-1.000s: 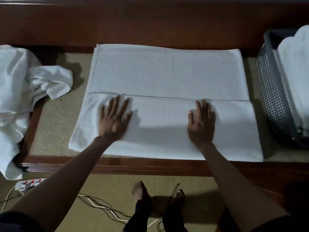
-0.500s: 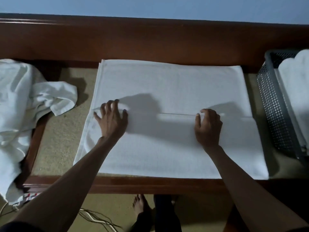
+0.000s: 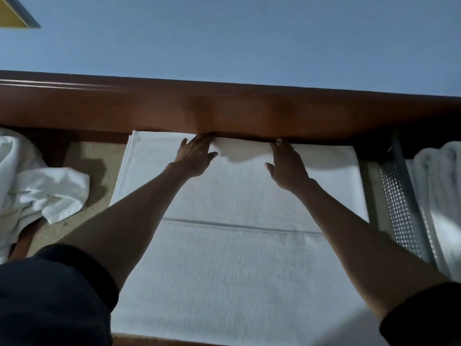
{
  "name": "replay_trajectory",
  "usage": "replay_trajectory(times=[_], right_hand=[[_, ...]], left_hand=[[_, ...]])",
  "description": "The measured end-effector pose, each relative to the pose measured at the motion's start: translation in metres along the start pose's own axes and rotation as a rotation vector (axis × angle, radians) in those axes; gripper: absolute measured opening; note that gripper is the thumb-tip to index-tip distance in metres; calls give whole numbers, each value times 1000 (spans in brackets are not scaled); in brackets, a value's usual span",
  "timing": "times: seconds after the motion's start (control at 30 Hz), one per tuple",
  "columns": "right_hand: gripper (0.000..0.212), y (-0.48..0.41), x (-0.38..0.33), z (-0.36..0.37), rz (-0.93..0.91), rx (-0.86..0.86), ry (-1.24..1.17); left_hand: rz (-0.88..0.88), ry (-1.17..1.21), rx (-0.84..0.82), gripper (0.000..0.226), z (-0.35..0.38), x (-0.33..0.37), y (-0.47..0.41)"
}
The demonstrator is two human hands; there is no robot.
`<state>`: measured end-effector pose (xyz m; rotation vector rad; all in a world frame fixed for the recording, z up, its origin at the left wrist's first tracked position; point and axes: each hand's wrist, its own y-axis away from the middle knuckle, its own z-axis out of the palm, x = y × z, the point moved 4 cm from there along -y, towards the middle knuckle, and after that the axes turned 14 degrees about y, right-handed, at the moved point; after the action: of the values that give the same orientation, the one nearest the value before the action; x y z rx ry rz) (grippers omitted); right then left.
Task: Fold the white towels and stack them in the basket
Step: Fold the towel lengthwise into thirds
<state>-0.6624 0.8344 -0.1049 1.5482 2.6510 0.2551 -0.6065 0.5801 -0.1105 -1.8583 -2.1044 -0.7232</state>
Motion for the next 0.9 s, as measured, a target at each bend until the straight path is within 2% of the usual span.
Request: replay_trajectory(times=[0.1,0.17,0.3,0.37,0.43,0.5,0.6,0.67,0.77,0.9], right_hand=[[77,-20,12,0,-84,-99,18],[77,-22,17,2,-87,-108,-33],[71,-19,22,-1,-90,-19,99],[60,-17,28,-8,-104,6,141],[50,-14,42,-15,-102,19,194],[50,-10,62,-17,-69,-33,258],[56,-1,89,-19,15,-79,318],[65,9,100,-22,68,-113,272],[71,23,101,-26,156,-216,181],[101,44,98,-31,225,-167,114]], left_hand=[[-27,-22,5,62,-1,-1,-4],[-39,-32,8,58,-2,-2,-5],[13,-40,-8,48,-8,-1,-6],[33,-86,-30,44,-16,-2,-8],[21,-191,-91,48,-26,-4,-11],[-28,-324,-146,53,-39,-11,-12],[-193,-463,-185,57,-52,-24,-8],[-308,-386,-150,57,-59,-33,-2],[-393,-130,-97,59,-66,-47,14],[-295,170,-27,71,-77,-40,49]])
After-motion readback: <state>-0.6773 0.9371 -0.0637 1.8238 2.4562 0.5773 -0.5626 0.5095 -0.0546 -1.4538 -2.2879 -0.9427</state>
